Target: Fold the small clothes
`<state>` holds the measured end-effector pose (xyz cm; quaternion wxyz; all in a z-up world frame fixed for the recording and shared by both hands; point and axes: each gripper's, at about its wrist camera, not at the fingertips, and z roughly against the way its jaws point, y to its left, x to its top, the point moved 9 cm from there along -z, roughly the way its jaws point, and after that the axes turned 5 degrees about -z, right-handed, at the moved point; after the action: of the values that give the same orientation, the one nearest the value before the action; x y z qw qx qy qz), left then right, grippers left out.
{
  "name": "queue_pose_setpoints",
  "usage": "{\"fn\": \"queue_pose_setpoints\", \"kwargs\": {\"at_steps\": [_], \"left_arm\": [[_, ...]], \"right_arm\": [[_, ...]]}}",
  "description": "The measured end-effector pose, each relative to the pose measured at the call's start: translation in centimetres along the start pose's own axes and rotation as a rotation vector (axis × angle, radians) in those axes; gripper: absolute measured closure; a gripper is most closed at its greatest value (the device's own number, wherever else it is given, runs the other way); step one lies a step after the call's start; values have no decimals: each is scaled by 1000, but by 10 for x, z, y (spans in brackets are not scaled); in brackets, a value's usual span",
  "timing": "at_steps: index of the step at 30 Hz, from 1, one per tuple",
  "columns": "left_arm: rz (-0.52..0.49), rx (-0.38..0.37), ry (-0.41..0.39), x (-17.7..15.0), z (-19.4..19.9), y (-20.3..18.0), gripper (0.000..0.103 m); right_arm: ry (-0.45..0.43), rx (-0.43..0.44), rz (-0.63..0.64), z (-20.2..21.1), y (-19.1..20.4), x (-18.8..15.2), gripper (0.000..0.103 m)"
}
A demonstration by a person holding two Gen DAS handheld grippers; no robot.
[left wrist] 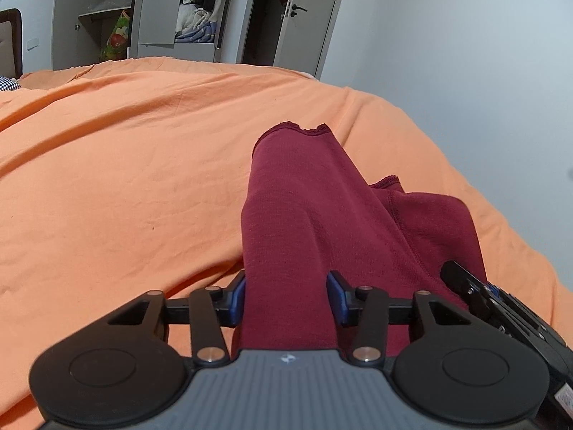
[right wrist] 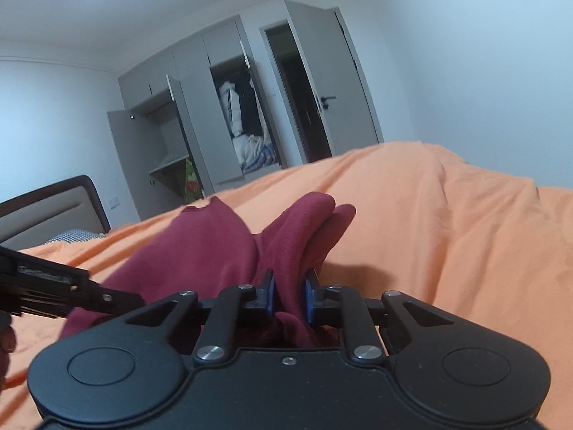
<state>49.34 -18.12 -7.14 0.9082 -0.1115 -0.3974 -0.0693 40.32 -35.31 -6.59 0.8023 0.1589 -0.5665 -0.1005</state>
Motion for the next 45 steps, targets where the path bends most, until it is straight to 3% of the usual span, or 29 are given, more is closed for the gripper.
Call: {"fn": "queue_pose_setpoints", "kwargs": {"at_steps": [12, 23, 28, 29, 32, 39, 45], "left_arm": [[-4, -21, 9, 1, -3, -4, 54], [37, -43, 41, -3, -17, 5, 45], [24, -46, 22, -2, -15, 3, 57], [22, -49, 14, -2, -11, 2, 64], [24, -62, -22, 4, -2, -2, 70], [-11, -46, -99, 23, 22, 0, 72], [29, 16, -159, 41, 51, 43, 72]], "right_arm": [[-25, -29, -76, 18, 0, 0, 87], [2, -63, -107, 8, -11, -5, 86], [5, -71, -102, 7, -9, -6, 86], [2, -67, -96, 7, -7, -5, 87], [-21, -46, -58, 8, 8, 3, 88], [-51, 29, -5, -1, 48, 21, 88], [-71, 131, -19, -21, 96, 32, 88]]}}
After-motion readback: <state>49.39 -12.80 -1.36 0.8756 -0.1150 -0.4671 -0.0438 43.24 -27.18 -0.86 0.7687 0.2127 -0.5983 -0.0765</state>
